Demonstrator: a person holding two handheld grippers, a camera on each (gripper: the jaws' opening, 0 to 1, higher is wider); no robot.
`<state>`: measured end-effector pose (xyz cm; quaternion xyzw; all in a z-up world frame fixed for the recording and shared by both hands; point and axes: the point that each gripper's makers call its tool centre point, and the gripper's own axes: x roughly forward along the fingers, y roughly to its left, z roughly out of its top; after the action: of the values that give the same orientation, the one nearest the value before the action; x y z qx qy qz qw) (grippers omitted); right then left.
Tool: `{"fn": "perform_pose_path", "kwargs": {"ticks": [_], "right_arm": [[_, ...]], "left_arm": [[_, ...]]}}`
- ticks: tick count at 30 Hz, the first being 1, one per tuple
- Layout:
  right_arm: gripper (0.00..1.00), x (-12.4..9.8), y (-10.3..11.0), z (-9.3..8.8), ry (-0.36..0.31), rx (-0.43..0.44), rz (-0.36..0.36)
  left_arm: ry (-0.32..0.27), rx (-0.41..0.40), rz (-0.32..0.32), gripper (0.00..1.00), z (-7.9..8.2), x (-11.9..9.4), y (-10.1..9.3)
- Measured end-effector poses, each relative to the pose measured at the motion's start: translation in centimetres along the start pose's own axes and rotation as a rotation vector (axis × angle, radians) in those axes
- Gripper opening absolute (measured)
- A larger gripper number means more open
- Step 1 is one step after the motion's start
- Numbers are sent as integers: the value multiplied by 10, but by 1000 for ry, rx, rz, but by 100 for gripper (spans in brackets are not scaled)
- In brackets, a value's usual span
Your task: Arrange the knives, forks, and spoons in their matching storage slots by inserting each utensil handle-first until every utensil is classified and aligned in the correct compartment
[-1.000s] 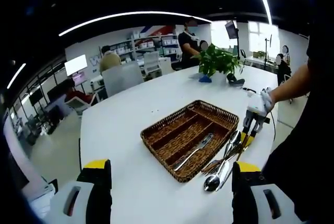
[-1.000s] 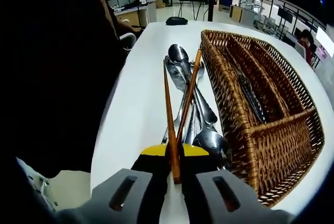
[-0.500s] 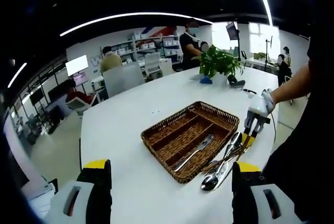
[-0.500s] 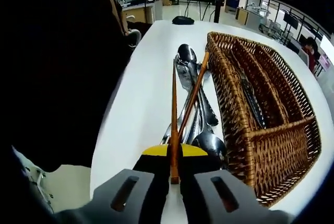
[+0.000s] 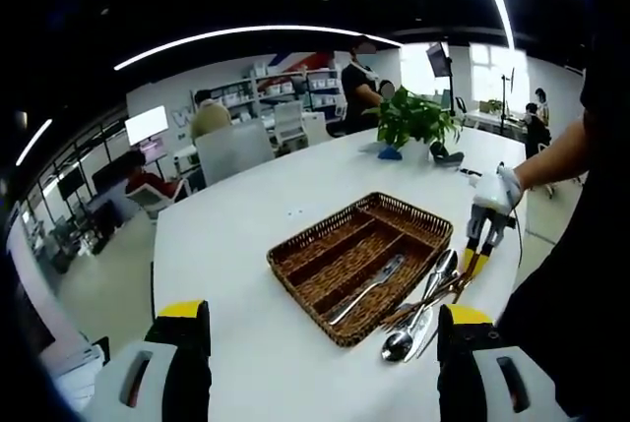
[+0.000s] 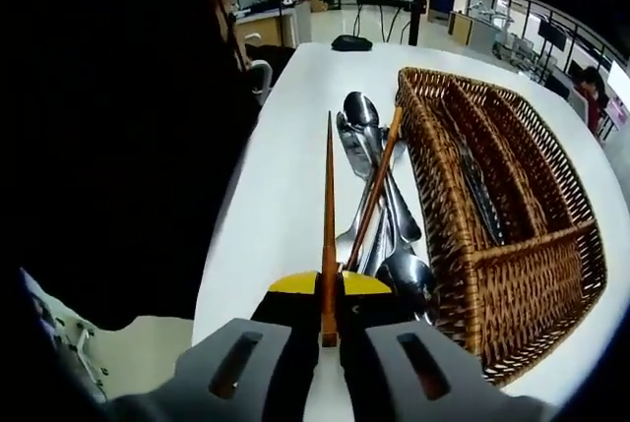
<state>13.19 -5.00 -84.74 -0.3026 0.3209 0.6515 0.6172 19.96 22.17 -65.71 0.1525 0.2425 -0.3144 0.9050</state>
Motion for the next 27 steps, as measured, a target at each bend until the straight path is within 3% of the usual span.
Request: {"fn": "perform_pose_path", "kwargs": {"ticks": [7,9,18,27], "right_arm": [[3,-13,-5,20,-98,216,-26],[3,-17,-6,23,-100,213,-34],[3,-50,-30,38,-168,380,-171],[3,-69,-50,33,-121,455,-295]], "left_arm": [[-3,5,2,100,1,0,2],[-5,5,3,100,2,0,2],[-21,0,-12,100,11,4,-2],[-31,16,-15,100,24,10,-5]]}}
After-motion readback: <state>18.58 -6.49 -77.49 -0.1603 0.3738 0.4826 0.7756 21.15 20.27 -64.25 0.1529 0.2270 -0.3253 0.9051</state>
